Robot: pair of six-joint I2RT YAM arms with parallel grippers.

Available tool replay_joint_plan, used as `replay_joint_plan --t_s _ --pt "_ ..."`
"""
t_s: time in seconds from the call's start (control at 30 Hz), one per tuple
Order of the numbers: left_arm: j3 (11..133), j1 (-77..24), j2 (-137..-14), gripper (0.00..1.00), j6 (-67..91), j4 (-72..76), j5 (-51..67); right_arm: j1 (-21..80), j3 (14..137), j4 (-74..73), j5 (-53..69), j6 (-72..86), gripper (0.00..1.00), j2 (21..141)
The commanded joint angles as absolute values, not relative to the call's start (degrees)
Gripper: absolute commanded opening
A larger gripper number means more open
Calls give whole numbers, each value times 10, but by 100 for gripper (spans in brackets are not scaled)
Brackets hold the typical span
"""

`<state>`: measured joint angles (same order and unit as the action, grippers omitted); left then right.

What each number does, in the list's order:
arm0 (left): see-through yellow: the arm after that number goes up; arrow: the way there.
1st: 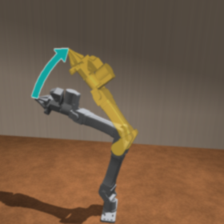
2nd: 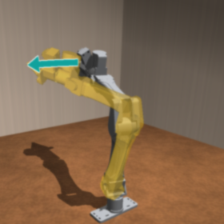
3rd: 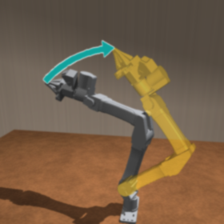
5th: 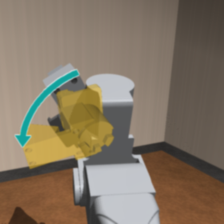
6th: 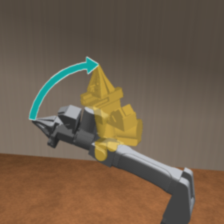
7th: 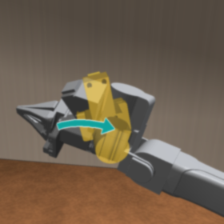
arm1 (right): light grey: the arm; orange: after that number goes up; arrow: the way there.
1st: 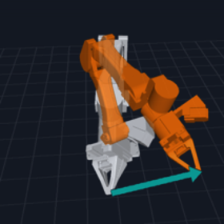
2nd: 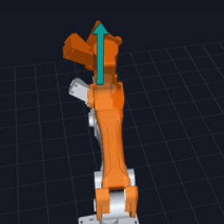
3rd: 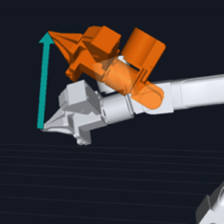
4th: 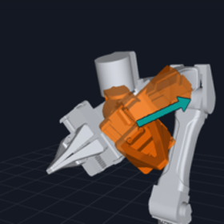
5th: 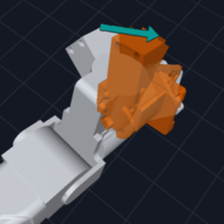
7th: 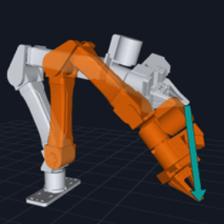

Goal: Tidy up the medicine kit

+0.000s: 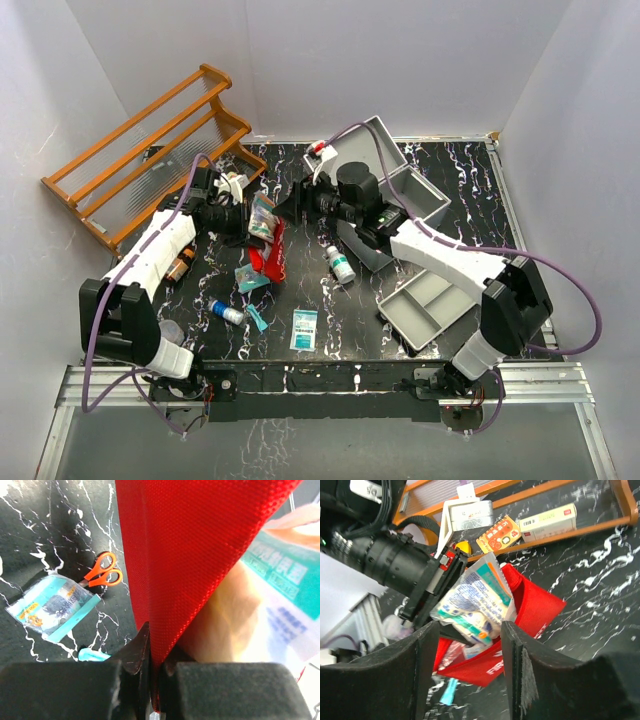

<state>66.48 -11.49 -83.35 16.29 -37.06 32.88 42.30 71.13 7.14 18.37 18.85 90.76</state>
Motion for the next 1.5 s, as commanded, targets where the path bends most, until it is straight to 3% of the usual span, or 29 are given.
replay_joint_plan --t_s 0.0,0.17,0.57,0.87,1.03,1.17,1.47 --pt "696 -119 -844 0 177 -359 311 427 766 -37 113 339 48 883" --pt "694 -125 -847 0 178 -351 298 457 830 -121 46 413 43 914" --pt "673 -136 -838 0 166 -341 293 501 950 -208 -50 480 43 1016" --pt "662 -137 -820 0 159 -338 324 501 945 -191 -37 439 46 1043" --pt "660 -138 -812 0 147 -344 342 489 928 -133 57 401 44 1049" --pt "655 -138 -804 0 138 -343 355 485 923 -110 115 367 36 1046" --pt "653 -137 -802 0 142 -338 332 479 888 -99 139 344 1 1005"
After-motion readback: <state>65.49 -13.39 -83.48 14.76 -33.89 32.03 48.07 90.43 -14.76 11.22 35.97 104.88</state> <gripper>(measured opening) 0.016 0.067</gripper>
